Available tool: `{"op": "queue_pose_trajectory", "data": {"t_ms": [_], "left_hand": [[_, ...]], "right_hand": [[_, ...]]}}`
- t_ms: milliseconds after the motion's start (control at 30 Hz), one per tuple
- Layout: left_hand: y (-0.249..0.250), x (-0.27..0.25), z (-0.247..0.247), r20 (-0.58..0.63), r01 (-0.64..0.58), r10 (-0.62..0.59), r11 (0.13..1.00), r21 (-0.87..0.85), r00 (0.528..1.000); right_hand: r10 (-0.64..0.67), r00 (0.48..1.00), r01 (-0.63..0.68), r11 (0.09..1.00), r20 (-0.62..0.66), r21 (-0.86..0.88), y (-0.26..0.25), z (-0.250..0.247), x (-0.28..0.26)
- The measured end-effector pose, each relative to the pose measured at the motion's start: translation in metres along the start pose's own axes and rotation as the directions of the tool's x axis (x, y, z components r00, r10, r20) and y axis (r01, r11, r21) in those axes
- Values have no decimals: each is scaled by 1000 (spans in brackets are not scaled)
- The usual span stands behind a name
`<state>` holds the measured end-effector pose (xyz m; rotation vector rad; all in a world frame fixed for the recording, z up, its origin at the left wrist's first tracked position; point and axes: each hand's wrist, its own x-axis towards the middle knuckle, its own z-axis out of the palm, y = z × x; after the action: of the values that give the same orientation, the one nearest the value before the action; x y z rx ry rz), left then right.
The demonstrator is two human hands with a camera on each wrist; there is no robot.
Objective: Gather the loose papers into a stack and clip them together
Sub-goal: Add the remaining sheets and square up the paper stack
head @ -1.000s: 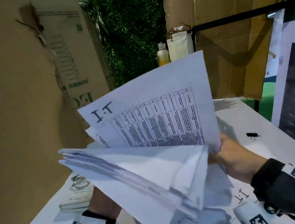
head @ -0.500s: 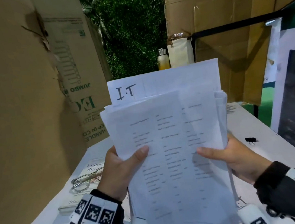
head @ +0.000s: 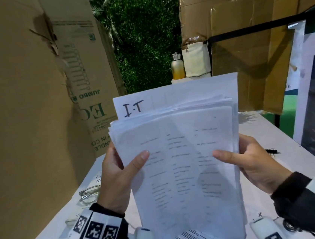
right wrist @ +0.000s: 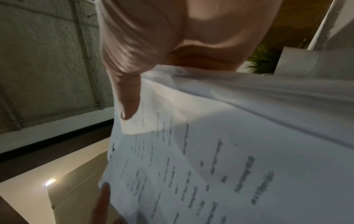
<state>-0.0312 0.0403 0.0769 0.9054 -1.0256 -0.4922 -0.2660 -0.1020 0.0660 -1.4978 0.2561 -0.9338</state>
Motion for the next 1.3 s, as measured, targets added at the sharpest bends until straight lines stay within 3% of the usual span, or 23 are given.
{"op": "queue_pose_trajectory", "data": {"t_ms": [133, 200, 300, 433, 667, 833, 967, 1133, 1300], "left_hand": [[-16, -12, -3, -12, 95, -94, 993, 76, 996], [-20, -20, -2, -49, 66, -60, 986, 153, 997], [-15, -22, 0, -46, 0, 4, 996, 95, 999], [-12, -18, 1, 21, 30, -30, 999, 36, 999], [-15, -21, -2, 4, 85, -85, 996, 13, 996], [-6, -18, 5, -102, 6, 3, 996, 92, 995], [0, -18, 2, -66, -68, 76, 991, 116, 995], [-29, -32, -15, -53, 139, -134, 983, 119, 990], [-25, -27, -21, -121, 110, -81, 959, 262, 989]], "right_hand": [[3, 1000, -3, 1000, -6, -9, 3, 11, 2], [-9, 999, 7, 999, -46, -41, 4, 13, 2], [-33, 998, 32, 999, -59, -11, 4, 12, 0], [-52, 998, 52, 999, -39, 10, 2, 21, 0], [-50, 994, 44, 997, -98, -63, 10, 23, -2], [-74, 988, 59, 993, -137, -106, 1, 25, 5], [-84, 987, 77, 995, -138, -55, 6, 23, 5], [58, 996, -67, 989, -71, -130, 35, 20, -6], [58, 993, -70, 990, -101, -124, 18, 35, 8]]}}
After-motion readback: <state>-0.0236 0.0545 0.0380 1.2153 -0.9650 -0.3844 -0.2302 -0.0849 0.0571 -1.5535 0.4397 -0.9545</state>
